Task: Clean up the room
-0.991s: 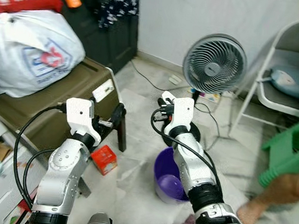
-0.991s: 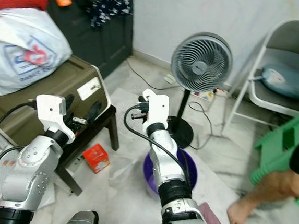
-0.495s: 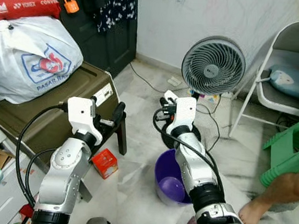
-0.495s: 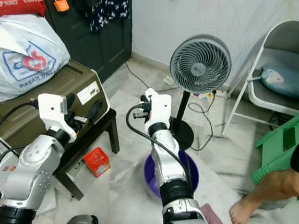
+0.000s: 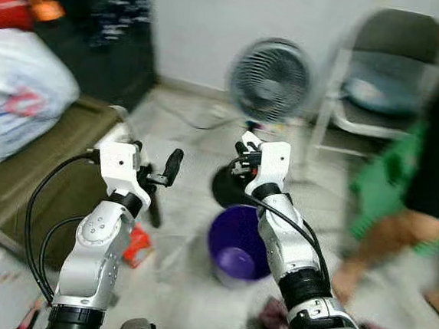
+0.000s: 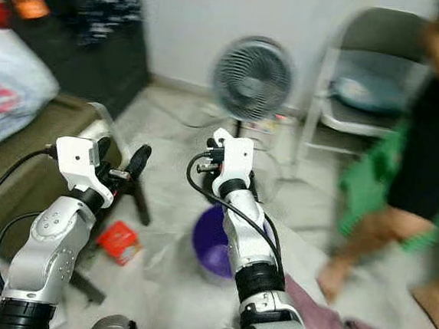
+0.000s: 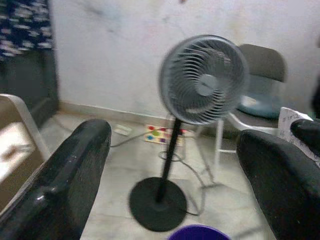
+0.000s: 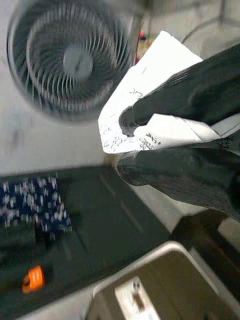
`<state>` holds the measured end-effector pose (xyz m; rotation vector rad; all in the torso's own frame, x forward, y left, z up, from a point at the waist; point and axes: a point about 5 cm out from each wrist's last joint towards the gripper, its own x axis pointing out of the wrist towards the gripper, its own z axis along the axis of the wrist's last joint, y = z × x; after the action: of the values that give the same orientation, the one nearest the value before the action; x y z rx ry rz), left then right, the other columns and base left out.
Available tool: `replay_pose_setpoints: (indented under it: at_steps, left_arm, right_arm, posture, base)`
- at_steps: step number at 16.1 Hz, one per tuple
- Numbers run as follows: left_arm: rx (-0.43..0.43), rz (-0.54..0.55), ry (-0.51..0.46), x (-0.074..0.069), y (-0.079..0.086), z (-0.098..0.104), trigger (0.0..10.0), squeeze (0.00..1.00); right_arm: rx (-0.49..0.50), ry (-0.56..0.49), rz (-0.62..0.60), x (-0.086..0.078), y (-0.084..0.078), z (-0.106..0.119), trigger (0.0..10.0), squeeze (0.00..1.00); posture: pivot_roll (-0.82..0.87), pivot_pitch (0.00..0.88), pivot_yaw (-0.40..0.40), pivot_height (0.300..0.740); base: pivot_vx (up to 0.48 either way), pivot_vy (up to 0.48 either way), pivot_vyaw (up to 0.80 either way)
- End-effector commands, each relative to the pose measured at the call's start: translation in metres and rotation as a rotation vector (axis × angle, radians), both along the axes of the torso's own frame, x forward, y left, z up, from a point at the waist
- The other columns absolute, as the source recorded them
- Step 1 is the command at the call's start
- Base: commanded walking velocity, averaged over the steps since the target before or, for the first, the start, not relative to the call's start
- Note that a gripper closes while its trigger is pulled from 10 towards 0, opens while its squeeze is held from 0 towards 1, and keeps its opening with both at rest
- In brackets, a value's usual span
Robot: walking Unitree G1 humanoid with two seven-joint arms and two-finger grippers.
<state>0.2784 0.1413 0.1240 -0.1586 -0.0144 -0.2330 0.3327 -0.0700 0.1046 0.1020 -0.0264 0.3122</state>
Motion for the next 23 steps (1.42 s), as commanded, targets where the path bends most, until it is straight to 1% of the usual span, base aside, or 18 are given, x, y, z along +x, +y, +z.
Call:
replay_pose_setpoints:
  at_steps: [1, 10, 11, 12, 23]
  left_arm:
    - [0.008, 0.003, -0.008, 0.0016, 0.0006, 0.0016, 10.0, 0.0]
    - [0.015, 0.005, -0.018, 0.0029, -0.0002, 0.0023, 10.0, 0.0]
    - [0.015, 0.005, -0.019, 0.0033, -0.0003, 0.0024, 10.0, 0.0]
    - [0.016, 0.004, -0.019, 0.0036, -0.0004, 0.0023, 10.0, 0.0]
    - [0.02, 0.001, -0.02, 0.0051, -0.0009, 0.0027, 10.0, 0.0]
  right_arm:
    - [0.011, -0.018, 0.0, 0.0022, 0.0007, 0.0056, 10.0, 0.0]
    - [0.018, -0.031, 0.012, 0.0031, 0.001, 0.0078, 10.0, 0.0]
    - [-0.009, -0.052, 0.018, 0.0033, 0.0014, 0.0093, 10.0, 0.0]
    - [-0.037, -0.064, 0.031, 0.0031, 0.0032, 0.0106, 10.0, 0.0]
    - [-0.014, -0.056, 0.004, 0.0039, -0.0001, 0.0096, 10.0, 0.0]
  posture:
    - [0.05, 0.014, -0.011, 0.74]
    - [0.05, 0.0, -0.014, 0.74]
    - [0.05, 0.0, -0.014, 0.74]
    - [0.05, 0.0, -0.014, 0.74]
    - [0.04, 0.005, -0.01, 0.74]
  base:
    - [0.0, 0.0, 0.0]
    - [0.0, 0.0, 0.0]
    - [0.0, 0.0, 0.0]
    - [0.0, 0.0, 0.8]
    - [0.0, 0.0, 0.8]
